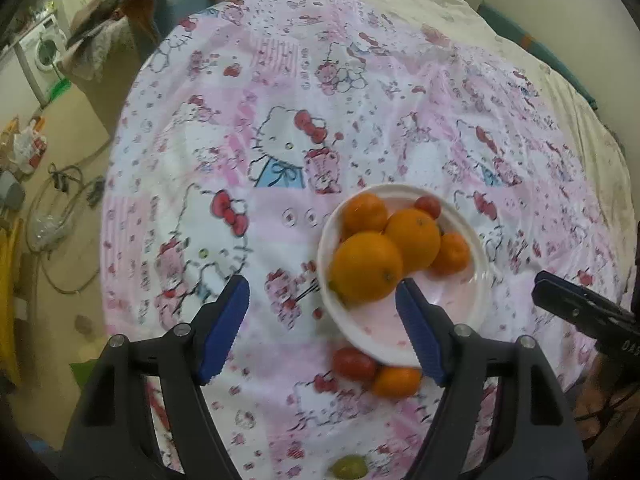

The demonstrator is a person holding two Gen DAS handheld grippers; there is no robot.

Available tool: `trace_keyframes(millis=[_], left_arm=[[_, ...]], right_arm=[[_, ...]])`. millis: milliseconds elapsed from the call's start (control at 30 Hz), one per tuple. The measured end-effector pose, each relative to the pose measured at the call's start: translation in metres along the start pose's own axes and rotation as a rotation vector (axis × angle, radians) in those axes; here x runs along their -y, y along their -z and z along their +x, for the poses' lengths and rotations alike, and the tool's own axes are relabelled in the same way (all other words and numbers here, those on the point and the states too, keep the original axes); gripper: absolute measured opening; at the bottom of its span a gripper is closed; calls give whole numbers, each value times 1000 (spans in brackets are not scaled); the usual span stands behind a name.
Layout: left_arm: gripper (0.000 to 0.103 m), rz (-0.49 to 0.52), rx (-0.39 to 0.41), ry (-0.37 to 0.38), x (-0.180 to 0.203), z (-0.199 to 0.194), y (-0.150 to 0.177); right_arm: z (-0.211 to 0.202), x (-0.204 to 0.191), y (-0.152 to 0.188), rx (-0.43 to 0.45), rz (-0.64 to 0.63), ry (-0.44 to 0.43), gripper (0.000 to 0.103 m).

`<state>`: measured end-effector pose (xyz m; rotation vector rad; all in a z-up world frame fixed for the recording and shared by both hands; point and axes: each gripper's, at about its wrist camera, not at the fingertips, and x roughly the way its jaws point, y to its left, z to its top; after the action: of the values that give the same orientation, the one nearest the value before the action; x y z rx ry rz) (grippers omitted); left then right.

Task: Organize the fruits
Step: 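Grasp a red tomato with the left gripper while the right gripper grasps a mandarin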

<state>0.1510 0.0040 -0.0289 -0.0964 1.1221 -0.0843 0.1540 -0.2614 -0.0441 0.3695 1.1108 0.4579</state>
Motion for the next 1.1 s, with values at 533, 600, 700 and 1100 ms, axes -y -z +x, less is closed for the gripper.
trace_keyframes(millis=[533, 600, 700, 1100], left_arm=[[73, -54, 31, -56, -39, -20, 41], [73, -62, 28, -63, -45, -19, 43], [73, -94, 14, -54, -56, -16, 44], [73, -110, -23, -15, -56, -3, 43]], right_arm=[[22, -14, 50, -111, 15, 14, 62], [31, -21, 54, -141, -14, 27, 62], [49, -28, 61, -206, -22, 18, 62], [118, -51, 70, -329, -73, 26, 62]])
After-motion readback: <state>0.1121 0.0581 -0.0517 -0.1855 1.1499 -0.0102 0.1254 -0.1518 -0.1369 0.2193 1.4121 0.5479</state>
